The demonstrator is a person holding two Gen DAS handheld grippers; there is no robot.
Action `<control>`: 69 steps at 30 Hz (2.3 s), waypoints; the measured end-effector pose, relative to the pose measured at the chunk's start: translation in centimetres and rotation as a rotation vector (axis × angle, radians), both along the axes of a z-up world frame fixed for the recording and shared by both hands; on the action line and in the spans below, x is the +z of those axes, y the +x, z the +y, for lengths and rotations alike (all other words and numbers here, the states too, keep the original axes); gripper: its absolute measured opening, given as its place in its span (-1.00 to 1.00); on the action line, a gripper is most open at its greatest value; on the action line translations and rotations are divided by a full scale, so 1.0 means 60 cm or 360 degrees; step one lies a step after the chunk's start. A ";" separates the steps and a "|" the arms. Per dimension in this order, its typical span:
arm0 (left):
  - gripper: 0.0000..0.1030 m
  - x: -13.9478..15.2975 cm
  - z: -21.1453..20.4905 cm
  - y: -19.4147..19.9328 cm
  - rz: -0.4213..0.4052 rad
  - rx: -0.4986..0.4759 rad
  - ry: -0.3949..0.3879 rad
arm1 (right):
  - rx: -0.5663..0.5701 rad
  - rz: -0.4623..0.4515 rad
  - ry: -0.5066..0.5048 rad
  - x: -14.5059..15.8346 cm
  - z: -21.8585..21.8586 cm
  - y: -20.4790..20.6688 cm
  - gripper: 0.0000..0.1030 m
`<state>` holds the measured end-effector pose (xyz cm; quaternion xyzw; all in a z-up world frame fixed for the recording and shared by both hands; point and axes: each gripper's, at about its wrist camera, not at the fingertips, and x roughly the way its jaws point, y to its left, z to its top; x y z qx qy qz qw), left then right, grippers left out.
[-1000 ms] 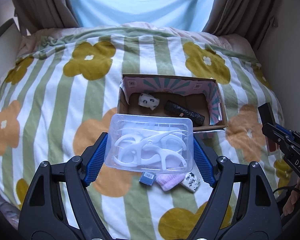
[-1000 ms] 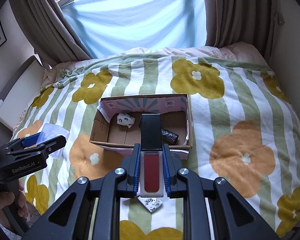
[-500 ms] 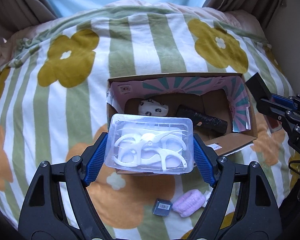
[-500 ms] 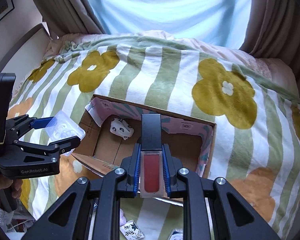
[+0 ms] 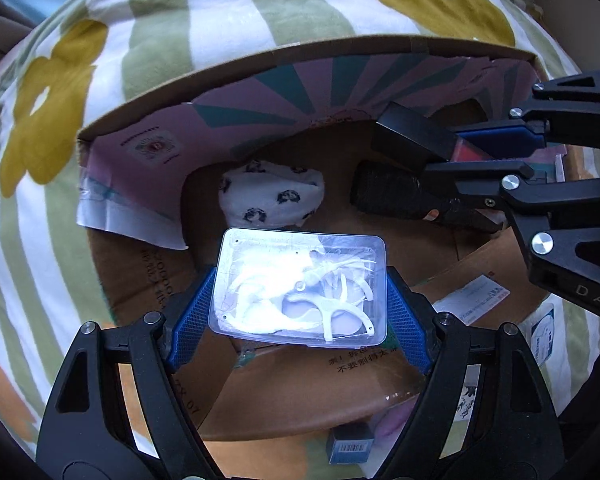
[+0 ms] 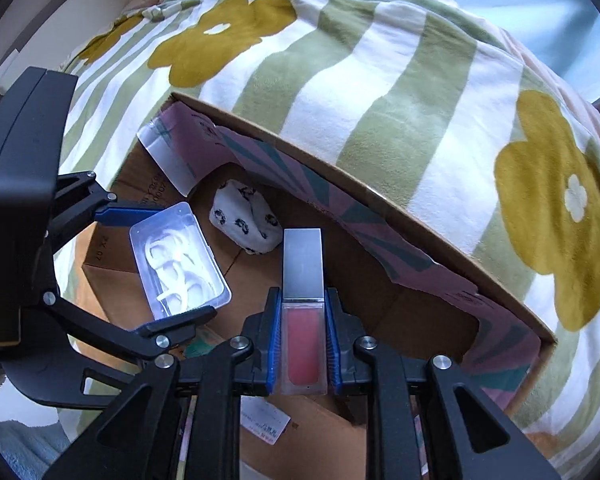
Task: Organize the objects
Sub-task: 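Carry the floss case and lipstick with both tools into the cardboard box, then open the left tool to release the floss case while the right tool releases the lipstick, then withdraw both open tools from the box toward the remaining objects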
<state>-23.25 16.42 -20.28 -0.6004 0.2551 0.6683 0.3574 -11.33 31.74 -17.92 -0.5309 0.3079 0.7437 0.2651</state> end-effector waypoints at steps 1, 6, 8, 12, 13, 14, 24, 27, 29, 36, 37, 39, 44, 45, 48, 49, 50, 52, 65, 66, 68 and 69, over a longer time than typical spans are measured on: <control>0.52 -0.006 0.000 -0.001 -0.0017 -0.0002 0.0005 | 0.0015 -0.0003 -0.0004 -0.008 0.002 -0.002 -0.65; 0.52 -0.017 -0.001 -0.003 -0.0026 -0.0033 -0.0008 | 0.0037 0.0011 -0.0006 -0.017 0.008 -0.007 -0.65; 0.52 -0.016 -0.003 -0.004 -0.0024 -0.0035 -0.0010 | 0.0040 0.0014 -0.0007 -0.016 0.010 -0.008 -0.65; 0.55 -0.011 -0.003 0.001 -0.0017 -0.0094 -0.0005 | 0.0057 0.0012 -0.0033 -0.017 0.017 -0.014 -0.65; 0.70 -0.009 -0.003 0.004 -0.0006 -0.0114 -0.0004 | 0.0048 0.0005 -0.0040 -0.019 0.020 -0.015 -0.53; 1.00 -0.006 -0.003 0.007 0.0006 -0.0129 -0.0002 | 0.0036 0.0021 -0.0052 -0.017 0.022 -0.014 -0.11; 0.99 0.021 -0.020 0.011 0.0004 -0.0122 0.0060 | -0.0099 -0.0003 -0.0034 -0.008 0.022 0.005 0.90; 0.99 0.029 -0.025 0.010 0.0010 -0.0119 0.0065 | -0.0116 -0.0011 -0.0031 -0.006 0.019 0.010 0.90; 0.99 0.035 -0.028 0.009 0.0010 -0.0115 0.0067 | -0.0124 -0.0009 -0.0025 -0.001 0.016 0.011 0.90; 0.99 0.076 -0.048 0.005 0.0026 -0.0055 0.0111 | -0.0172 0.0021 0.0020 0.036 0.006 0.022 0.90; 0.99 0.086 -0.053 0.004 0.0032 -0.0038 0.0123 | -0.0184 0.0029 0.0028 0.044 0.004 0.024 0.90; 0.99 0.104 -0.074 0.020 0.0040 -0.0005 0.0147 | -0.0215 0.0047 0.0051 0.065 -0.002 0.029 0.90; 0.99 0.147 -0.081 0.034 0.0068 0.0090 0.0192 | -0.0301 0.0087 0.0089 0.124 -0.024 0.047 0.90; 0.99 0.158 -0.086 0.039 0.0074 0.0109 0.0209 | -0.0319 0.0092 0.0102 0.138 -0.030 0.051 0.90; 0.99 0.177 -0.084 0.058 0.0120 0.0178 0.0247 | -0.0371 0.0106 0.0163 0.182 -0.056 0.065 0.90; 0.99 0.190 -0.092 0.064 0.0131 0.0196 0.0260 | -0.0392 0.0102 0.0185 0.196 -0.065 0.070 0.90; 0.99 0.202 -0.099 0.071 0.0139 0.0213 0.0273 | -0.0410 0.0100 0.0211 0.209 -0.076 0.076 0.90; 0.99 0.227 -0.118 0.084 0.0157 0.0252 0.0303 | -0.0450 0.0086 0.0266 0.235 -0.099 0.086 0.90; 1.00 0.342 -0.259 0.221 0.0408 0.0503 0.0475 | -0.0827 0.0099 0.0551 0.329 -0.297 0.157 0.90; 1.00 0.347 -0.269 0.233 0.0423 0.0535 0.0484 | -0.0855 0.0106 0.0555 0.329 -0.313 0.161 0.90; 0.99 0.354 -0.288 0.256 0.0442 0.0581 0.0507 | -0.0906 0.0116 0.0563 0.329 -0.345 0.167 0.90; 0.99 0.357 -0.296 0.267 0.0444 0.0594 0.0523 | -0.0924 0.0126 0.0563 0.329 -0.359 0.169 0.90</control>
